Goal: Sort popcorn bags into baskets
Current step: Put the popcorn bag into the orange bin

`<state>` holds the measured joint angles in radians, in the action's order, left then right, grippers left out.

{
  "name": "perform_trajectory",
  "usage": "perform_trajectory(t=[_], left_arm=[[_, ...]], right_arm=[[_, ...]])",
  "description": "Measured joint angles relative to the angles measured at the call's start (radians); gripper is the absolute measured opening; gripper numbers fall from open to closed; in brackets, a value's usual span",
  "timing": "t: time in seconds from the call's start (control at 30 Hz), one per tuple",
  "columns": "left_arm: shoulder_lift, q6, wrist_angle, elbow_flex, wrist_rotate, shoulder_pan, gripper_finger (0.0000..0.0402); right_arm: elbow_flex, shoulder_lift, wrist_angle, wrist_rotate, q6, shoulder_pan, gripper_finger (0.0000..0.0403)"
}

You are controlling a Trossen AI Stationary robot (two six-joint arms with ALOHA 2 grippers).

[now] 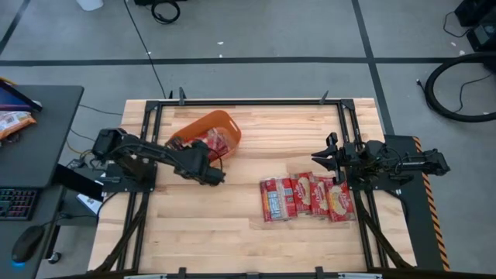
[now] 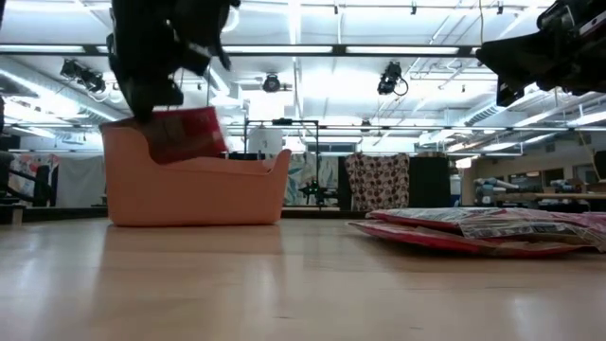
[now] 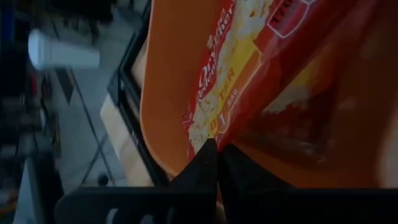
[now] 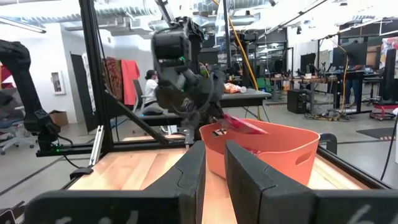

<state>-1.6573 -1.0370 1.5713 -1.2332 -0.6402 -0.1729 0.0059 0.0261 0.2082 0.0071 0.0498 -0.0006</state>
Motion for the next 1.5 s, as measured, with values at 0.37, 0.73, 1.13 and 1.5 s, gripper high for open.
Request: perform_trajectory(t=[0.37, 0.73, 1.13, 1.5], left_arm=[[-0.005, 0.074, -0.128, 0.042, -0.003, 0.17, 0.0018], [-0.005, 0.317, -0.384, 0.042, 0.087, 0.177, 0.0111], [-0.011, 0.761, -0.997, 0.042, 0.13, -0.047, 0.0119], [-0.043, 0.68, -1.206, 0.042, 0.139, -0.185, 0.0119]], right_arm=[[0.0, 0.0, 0.0, 0.0, 0.0, 0.0, 0.0066], [0.0, 0.0, 0.0, 0.0, 0.0, 0.0, 0.0066], [0.0, 0.0, 0.0, 0.0, 0.0, 0.0, 0.0066], [0.0, 0.0, 0.0, 0.0, 0.0, 0.0, 0.0066]])
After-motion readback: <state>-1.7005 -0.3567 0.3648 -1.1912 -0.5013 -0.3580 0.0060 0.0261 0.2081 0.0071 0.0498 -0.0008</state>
